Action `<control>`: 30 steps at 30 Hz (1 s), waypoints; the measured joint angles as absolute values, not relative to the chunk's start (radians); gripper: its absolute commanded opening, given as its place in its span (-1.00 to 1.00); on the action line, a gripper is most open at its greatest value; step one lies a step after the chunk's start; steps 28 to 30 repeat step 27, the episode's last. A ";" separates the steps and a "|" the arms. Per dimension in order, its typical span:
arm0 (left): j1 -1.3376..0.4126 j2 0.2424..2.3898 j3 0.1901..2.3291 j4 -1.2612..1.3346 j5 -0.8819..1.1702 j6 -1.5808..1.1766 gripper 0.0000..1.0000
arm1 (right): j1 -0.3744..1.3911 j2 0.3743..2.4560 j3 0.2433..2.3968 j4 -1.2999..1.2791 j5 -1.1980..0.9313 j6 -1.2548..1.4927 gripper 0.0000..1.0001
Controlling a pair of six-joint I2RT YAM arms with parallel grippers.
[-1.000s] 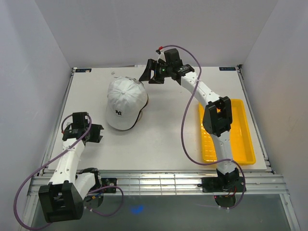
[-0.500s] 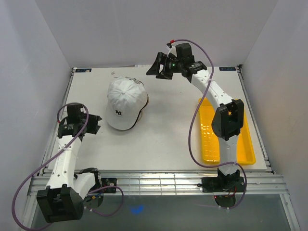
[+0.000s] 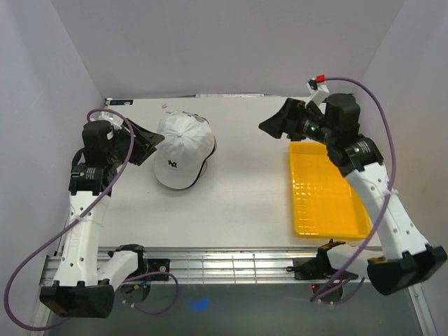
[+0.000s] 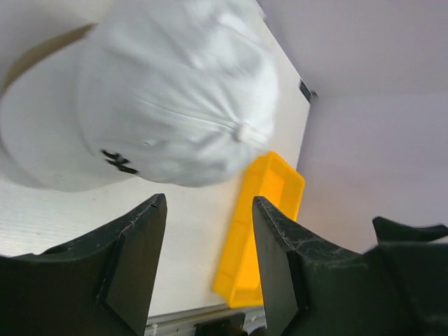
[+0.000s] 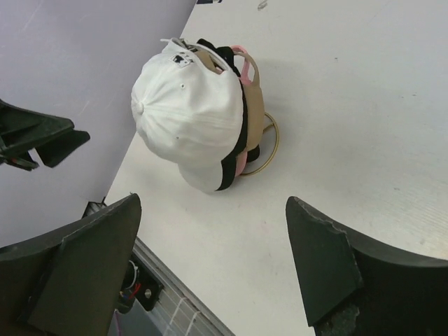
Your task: Stack the hats
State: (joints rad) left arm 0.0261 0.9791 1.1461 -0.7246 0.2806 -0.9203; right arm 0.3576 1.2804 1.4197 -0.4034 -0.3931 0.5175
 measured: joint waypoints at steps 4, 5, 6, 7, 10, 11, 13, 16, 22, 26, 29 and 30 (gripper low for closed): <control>-0.076 0.985 1.251 -0.713 0.354 -0.862 0.31 | 0.361 1.050 1.304 -0.445 -0.326 0.487 0.87; -0.089 0.983 1.266 -0.712 0.363 -0.850 0.32 | 0.361 1.008 1.283 -0.461 -0.308 0.480 0.88; -0.098 0.978 1.275 -0.709 0.374 -0.838 0.32 | 0.361 0.982 1.269 -0.479 -0.293 0.474 0.89; -0.106 0.972 1.277 -0.707 0.381 -0.828 0.32 | 0.361 0.950 1.254 -0.499 -0.272 0.467 0.91; -0.129 0.953 1.276 -0.715 0.397 -0.810 0.32 | 0.361 0.879 1.209 -0.552 -0.225 0.457 0.93; -0.134 0.947 1.275 -0.718 0.402 -0.805 0.33 | 0.361 0.864 1.195 -0.567 -0.213 0.455 0.93; -0.142 0.932 1.271 -0.722 0.407 -0.798 0.33 | 0.361 0.841 1.168 -0.596 -0.195 0.451 0.93; -0.152 0.913 1.264 -0.735 0.409 -0.789 0.33 | 0.361 0.832 1.149 -0.630 -0.179 0.447 0.95; -0.160 0.877 1.224 -0.752 0.408 -0.782 0.33 | 0.361 0.842 1.148 -0.645 -0.160 0.441 0.97; -0.160 0.867 1.216 -0.768 0.408 -0.781 0.33 | 0.361 0.856 1.148 -0.649 -0.156 0.441 0.94; -0.160 0.865 1.216 -0.769 0.408 -0.781 0.33 | 0.361 0.860 1.148 -0.649 -0.155 0.441 0.92; -0.160 0.865 1.216 -0.769 0.408 -0.781 0.33 | 0.361 0.860 1.148 -0.649 -0.155 0.441 0.92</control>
